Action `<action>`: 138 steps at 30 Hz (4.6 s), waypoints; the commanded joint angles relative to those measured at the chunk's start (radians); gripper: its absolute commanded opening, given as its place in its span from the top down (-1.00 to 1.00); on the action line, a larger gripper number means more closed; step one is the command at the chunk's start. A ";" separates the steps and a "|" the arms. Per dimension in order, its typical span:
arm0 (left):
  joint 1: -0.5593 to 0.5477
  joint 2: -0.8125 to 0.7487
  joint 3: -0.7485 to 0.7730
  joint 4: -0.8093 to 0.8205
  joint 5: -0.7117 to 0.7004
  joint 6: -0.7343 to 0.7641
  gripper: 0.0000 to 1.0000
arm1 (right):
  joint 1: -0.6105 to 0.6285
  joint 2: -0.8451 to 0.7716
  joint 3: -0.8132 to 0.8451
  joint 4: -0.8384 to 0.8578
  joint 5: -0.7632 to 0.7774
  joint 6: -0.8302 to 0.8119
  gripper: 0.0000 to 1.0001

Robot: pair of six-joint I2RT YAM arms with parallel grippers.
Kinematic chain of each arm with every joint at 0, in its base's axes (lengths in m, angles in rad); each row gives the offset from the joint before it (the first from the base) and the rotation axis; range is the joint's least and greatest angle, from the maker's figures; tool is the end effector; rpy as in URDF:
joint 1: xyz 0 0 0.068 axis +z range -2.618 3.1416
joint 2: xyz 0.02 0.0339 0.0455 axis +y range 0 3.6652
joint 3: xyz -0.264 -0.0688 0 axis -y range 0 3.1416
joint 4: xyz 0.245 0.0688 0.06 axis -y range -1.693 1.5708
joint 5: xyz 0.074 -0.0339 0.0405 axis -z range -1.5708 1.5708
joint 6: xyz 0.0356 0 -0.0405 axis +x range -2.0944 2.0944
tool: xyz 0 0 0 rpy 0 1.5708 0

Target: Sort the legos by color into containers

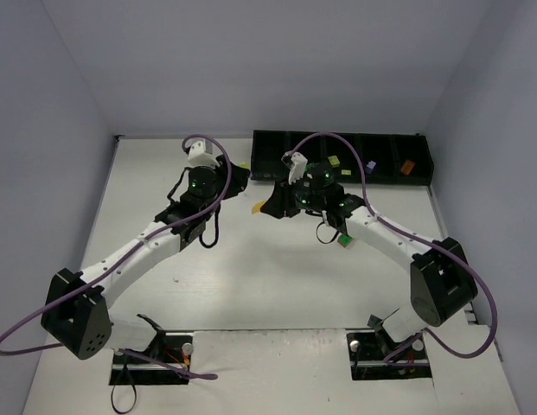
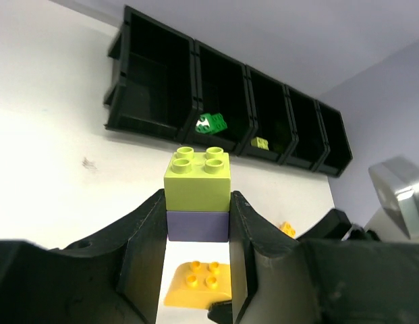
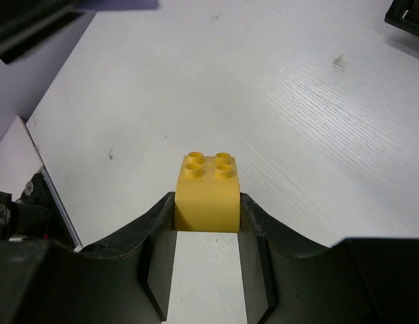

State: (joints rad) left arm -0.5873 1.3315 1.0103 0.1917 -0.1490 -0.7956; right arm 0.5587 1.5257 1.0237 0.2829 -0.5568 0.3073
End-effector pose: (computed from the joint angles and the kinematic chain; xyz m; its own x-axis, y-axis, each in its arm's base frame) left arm 0.2669 -0.1713 0.3355 -0.3791 -0.5962 -0.7077 0.2210 0.6843 -0.6949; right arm 0.2898 0.2033 0.2893 -0.4441 0.0252 -0.8956 -0.7901 0.4604 0.4047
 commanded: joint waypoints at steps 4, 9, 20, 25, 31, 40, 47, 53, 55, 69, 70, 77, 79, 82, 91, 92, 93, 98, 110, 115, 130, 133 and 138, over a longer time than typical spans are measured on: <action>0.023 -0.064 0.014 0.063 -0.014 0.024 1.00 | -0.005 -0.004 0.048 -0.013 0.060 -0.080 1.00; 0.024 -0.130 -0.047 0.032 0.005 0.119 1.00 | -0.029 0.094 0.196 -0.016 0.124 -0.129 1.00; 0.026 -0.359 -0.171 -0.158 0.103 0.312 1.00 | -0.108 0.448 0.602 0.002 0.414 -0.234 0.99; 0.026 -0.442 -0.220 -0.193 0.149 0.375 1.00 | -0.143 0.599 0.791 -0.002 0.426 -0.229 0.82; 0.026 -0.480 -0.259 -0.236 0.213 0.476 1.00 | -0.155 0.749 0.897 -0.013 0.390 -0.212 0.60; 0.026 -0.468 -0.260 -0.209 0.299 0.648 1.00 | -0.152 0.722 0.917 -0.021 0.318 -0.241 -0.15; 0.024 -0.416 -0.282 -0.046 0.399 0.757 1.00 | -0.146 0.472 0.731 -0.031 0.122 -0.179 -0.16; 0.023 -0.359 -0.274 0.038 0.401 0.851 1.00 | -0.125 0.245 0.526 -0.040 -0.107 -0.070 -0.27; 0.021 -0.336 -0.266 0.067 0.399 0.875 1.00 | -0.118 0.188 0.465 -0.044 -0.182 -0.027 -0.32; 0.021 -0.232 -0.191 0.150 0.430 0.938 1.00 | -0.059 0.083 0.315 -0.074 -0.350 0.035 -0.38; 0.023 -0.227 -0.187 0.153 0.433 0.938 1.00 | -0.056 0.083 0.315 -0.074 -0.351 0.036 -0.37; 0.021 -0.209 -0.174 0.166 0.466 0.932 1.00 | -0.037 0.108 0.317 -0.082 -0.362 0.030 -0.36; 0.021 -0.209 -0.174 0.172 0.471 0.929 1.00 | -0.036 0.119 0.323 -0.083 -0.364 0.029 -0.36; 0.020 -0.206 -0.171 0.176 0.477 0.926 1.00 | -0.029 0.132 0.331 -0.083 -0.370 0.029 -0.33; 0.015 -0.195 -0.164 0.186 0.489 0.923 1.00 | -0.013 0.166 0.357 -0.083 -0.367 0.023 -0.09; 0.014 -0.193 -0.164 0.186 0.491 0.923 1.00 | -0.013 0.169 0.360 -0.083 -0.367 0.023 -0.04; 0.014 -0.190 -0.164 0.186 0.493 0.924 1.00 | -0.013 0.169 0.361 -0.083 -0.365 0.019 0.03; 0.014 -0.187 -0.167 0.173 0.491 0.920 0.63 | -0.013 0.162 0.361 -0.085 -0.357 0.007 0.78; 0.017 -0.192 -0.191 0.134 0.451 0.935 -0.11 | -0.013 0.151 0.360 -0.085 -0.357 0.004 0.99; 0.020 -0.186 -0.199 0.130 0.437 0.944 -0.02 | -0.013 0.145 0.357 -0.085 -0.357 0.003 0.99; 0.023 -0.150 -0.185 0.114 0.448 0.949 0.10 | -0.016 0.125 0.348 -0.085 -0.362 0.003 1.00; 0.023 -0.149 -0.185 0.101 0.445 0.947 0.09 | -0.017 0.125 0.348 -0.085 -0.367 0.000 1.00; 0.023 -0.155 -0.194 0.118 0.434 0.935 0.29 | -0.017 0.123 0.351 -0.085 -0.373 0.000 1.00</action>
State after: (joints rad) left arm -0.5682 1.1969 0.7799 0.2512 0.2867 0.1425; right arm 0.5392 1.7004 1.3384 0.1383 -0.8909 0.3138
